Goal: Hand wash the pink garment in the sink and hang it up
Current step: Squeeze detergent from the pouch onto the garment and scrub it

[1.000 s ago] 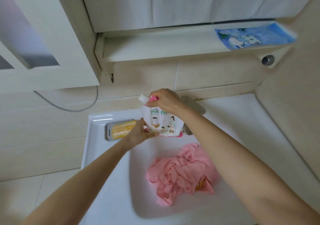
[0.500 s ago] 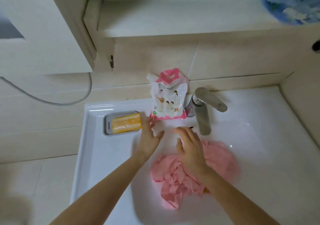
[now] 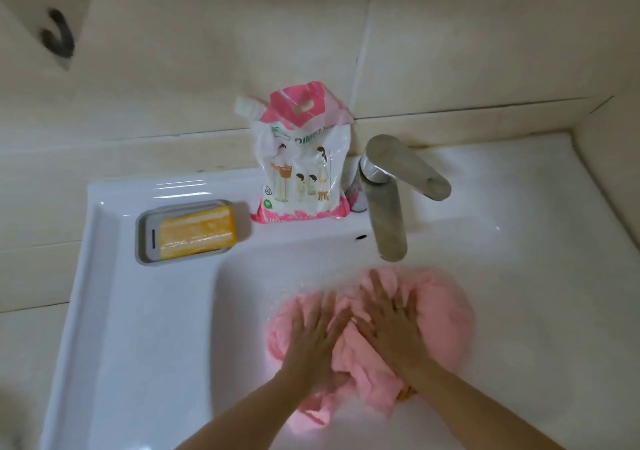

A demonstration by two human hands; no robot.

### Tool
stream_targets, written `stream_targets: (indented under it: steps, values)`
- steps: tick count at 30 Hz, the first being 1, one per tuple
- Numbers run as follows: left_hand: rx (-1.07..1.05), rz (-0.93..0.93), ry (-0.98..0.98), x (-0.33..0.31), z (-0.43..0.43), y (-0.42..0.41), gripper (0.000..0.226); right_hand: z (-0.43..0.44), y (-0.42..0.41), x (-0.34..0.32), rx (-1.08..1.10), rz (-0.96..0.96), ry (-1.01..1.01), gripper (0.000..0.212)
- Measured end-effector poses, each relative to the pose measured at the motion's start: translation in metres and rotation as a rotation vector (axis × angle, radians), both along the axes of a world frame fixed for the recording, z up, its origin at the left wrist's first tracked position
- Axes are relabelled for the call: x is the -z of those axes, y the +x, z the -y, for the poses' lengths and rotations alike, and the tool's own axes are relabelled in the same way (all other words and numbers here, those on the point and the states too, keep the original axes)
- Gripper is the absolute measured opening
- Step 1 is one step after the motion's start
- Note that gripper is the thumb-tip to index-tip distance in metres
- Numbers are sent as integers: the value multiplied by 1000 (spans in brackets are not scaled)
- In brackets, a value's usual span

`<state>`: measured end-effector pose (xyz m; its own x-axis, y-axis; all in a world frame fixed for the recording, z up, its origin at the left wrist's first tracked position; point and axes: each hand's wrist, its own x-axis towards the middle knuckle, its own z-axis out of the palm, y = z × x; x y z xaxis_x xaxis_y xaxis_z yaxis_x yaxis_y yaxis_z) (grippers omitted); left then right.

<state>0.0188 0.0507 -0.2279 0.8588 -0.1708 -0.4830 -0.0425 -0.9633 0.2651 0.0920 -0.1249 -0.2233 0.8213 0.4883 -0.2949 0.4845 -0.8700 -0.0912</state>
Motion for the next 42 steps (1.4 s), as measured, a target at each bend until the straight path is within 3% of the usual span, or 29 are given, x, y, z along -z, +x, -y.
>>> stream_targets:
  steps: [3,9,11,12,15,17,19,20,23,26,28,29,32,33,35,37,39,42]
  values:
    - [31,48,0,0,4,-2,94,1,-5,9,-73,161,90,57]
    - [-77,97,29,11,15,3,66,-14,-5,19,51,160,169,49]
    - [-91,140,13,6,19,11,58,-15,-6,23,12,229,157,28]
    - [-99,159,9,5,21,14,55,-17,-5,19,45,194,187,17]
    - [-164,194,-6,-5,28,21,42,-20,-1,17,170,31,244,13]
    - [-196,165,45,-9,30,23,51,-21,-1,10,218,-10,305,26]
    - [-201,147,80,-12,31,27,53,-27,-4,4,198,-169,407,43]
    - [-263,122,29,-13,33,29,46,-29,1,3,221,-226,426,40]
    - [-367,151,-126,-21,26,31,37,-29,14,-8,584,-330,428,33]
    - [-350,309,-337,-36,6,28,48,-14,20,-32,623,-304,773,32]
    - [-224,443,-361,-53,-1,20,71,1,14,-57,525,-255,924,23]
    - [-139,498,-345,-60,-4,13,77,8,10,-70,425,-205,909,15]
    - [119,517,-233,-79,-12,-7,78,31,-5,-82,181,61,681,19]
    - [131,522,-233,-79,-15,-11,77,38,-8,-81,144,150,635,23]
    - [-42,548,-272,-73,-15,-14,67,43,-11,-71,225,238,562,35]
    - [-209,459,-161,-59,-10,-10,78,35,-3,-62,420,166,450,66]
    - [-180,278,-9,-38,-2,-9,100,19,5,-44,578,-24,366,93]
    - [-198,176,-37,-19,9,-6,89,-14,8,-28,627,-178,350,85]
